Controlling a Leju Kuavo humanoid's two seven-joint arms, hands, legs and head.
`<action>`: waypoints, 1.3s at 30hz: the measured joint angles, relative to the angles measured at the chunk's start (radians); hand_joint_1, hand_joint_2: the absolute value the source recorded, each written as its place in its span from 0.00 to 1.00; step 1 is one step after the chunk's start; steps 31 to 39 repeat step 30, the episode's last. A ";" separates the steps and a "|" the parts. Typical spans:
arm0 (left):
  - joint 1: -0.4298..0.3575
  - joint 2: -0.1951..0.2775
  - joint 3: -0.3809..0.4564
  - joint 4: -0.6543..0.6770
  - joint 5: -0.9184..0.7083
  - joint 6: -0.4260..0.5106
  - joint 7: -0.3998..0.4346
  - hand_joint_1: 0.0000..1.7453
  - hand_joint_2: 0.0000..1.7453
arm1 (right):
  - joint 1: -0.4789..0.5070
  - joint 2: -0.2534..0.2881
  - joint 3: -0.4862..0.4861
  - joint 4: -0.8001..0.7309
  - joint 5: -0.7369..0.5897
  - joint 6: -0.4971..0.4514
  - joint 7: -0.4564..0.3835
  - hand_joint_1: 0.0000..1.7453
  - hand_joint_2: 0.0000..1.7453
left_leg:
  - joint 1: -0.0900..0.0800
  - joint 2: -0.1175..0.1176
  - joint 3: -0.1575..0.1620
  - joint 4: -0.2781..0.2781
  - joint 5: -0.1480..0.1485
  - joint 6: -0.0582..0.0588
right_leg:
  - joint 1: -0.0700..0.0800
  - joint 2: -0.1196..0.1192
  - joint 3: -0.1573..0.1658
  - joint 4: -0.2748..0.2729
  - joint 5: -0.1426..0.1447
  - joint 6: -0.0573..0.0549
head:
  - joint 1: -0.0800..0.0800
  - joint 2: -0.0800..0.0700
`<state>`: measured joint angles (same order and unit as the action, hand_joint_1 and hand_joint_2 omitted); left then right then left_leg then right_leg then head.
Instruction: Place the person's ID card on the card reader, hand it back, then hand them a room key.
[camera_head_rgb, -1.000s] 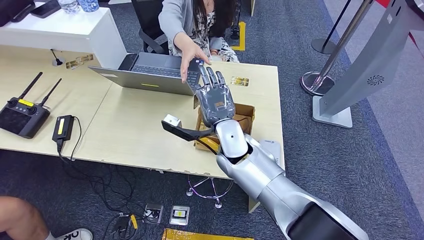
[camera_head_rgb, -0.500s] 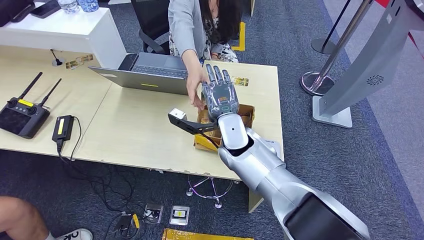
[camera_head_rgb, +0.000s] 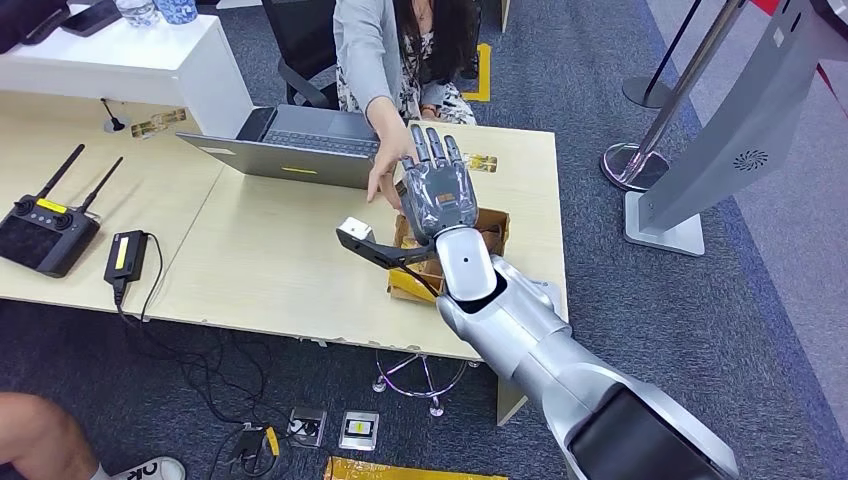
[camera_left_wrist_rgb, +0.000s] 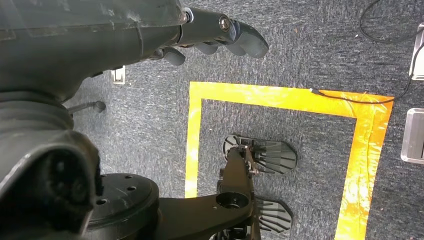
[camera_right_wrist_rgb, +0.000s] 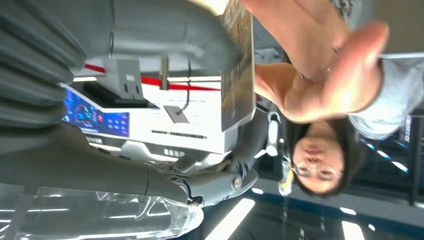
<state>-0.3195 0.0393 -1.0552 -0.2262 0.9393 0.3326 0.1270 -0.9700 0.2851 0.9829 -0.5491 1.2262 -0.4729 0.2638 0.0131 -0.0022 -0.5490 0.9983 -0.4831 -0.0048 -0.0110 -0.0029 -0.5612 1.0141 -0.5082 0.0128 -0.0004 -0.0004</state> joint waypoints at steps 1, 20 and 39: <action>0.000 0.000 0.000 0.000 0.000 0.000 0.000 0.00 0.00 | 0.000 0.002 0.000 0.001 0.008 -0.001 -0.004 0.00 0.00 | 0.000 0.000 0.000 0.000 0.000 0.000 | 0.000 0.000 0.000 0.000 0.000 0.000 | 0.000 0.000; 0.003 0.001 0.000 0.000 0.024 0.002 -0.006 0.00 0.00 | -0.010 -0.036 -0.048 0.010 -0.133 -0.024 -0.019 0.00 0.00 | 0.000 0.000 0.001 0.000 0.000 0.000 | 0.000 0.000 0.000 0.000 0.000 0.000 | 0.000 0.000; 0.019 0.013 0.000 0.003 0.041 0.004 -0.015 0.00 0.00 | -0.039 -0.246 -0.206 0.010 -0.365 0.027 0.026 0.00 0.00 | 0.000 -0.001 0.001 0.003 0.000 0.000 | 0.000 -0.002 0.001 0.000 0.001 0.001 | 0.000 0.000</action>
